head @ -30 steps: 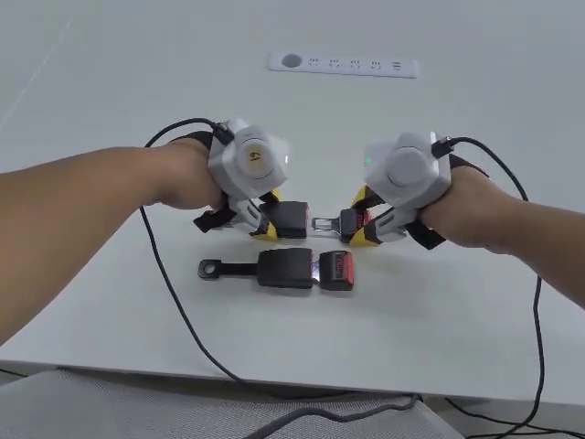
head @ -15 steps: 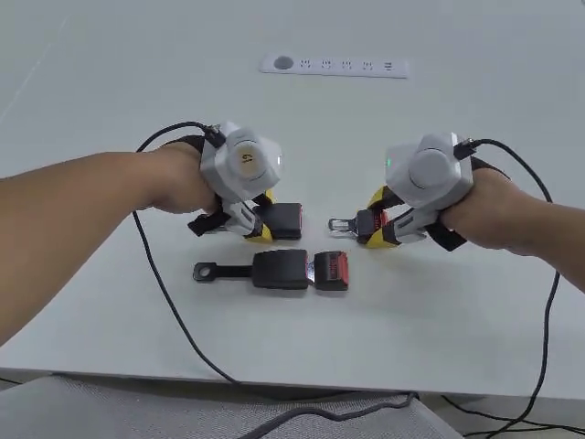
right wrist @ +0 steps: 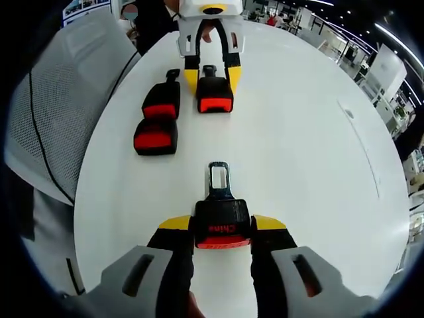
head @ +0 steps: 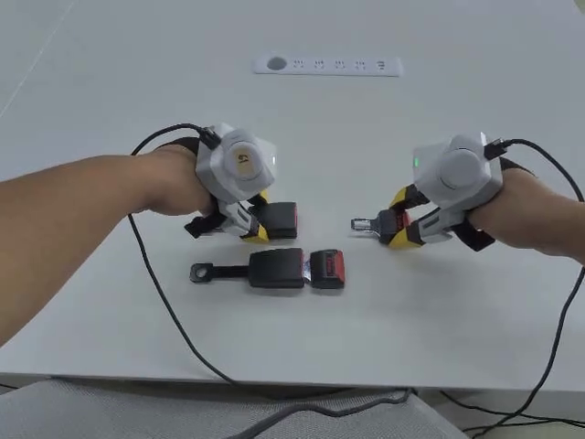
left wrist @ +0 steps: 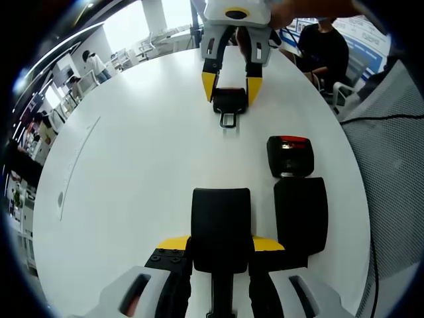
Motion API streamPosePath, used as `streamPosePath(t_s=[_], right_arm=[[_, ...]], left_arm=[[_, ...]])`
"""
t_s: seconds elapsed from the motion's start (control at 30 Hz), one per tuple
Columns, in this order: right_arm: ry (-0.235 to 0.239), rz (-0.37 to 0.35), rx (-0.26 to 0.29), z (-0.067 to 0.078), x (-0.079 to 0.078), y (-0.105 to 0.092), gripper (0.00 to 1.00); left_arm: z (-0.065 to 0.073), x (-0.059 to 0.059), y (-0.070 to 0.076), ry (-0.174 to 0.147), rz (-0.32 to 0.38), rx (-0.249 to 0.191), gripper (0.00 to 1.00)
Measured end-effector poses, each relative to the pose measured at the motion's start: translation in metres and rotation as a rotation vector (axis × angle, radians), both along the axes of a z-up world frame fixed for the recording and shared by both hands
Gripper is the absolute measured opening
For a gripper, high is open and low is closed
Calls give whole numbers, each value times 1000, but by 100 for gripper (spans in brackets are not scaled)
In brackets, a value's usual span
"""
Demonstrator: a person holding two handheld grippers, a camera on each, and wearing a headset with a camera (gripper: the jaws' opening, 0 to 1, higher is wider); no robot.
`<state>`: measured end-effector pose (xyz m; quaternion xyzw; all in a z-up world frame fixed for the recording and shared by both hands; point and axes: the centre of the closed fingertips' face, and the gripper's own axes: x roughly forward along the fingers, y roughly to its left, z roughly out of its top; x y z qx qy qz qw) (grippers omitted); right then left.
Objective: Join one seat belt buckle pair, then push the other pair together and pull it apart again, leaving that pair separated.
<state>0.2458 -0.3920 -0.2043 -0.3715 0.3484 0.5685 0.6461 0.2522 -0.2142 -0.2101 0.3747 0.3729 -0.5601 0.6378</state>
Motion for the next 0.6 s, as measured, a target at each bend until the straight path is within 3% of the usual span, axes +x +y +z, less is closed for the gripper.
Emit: streamPosePath(t_s=[0.6], right_arm=[[9,-34,-36,-2,-1,-34,32]], left_arm=[[2,-2,1,-4,16,-11,33]])
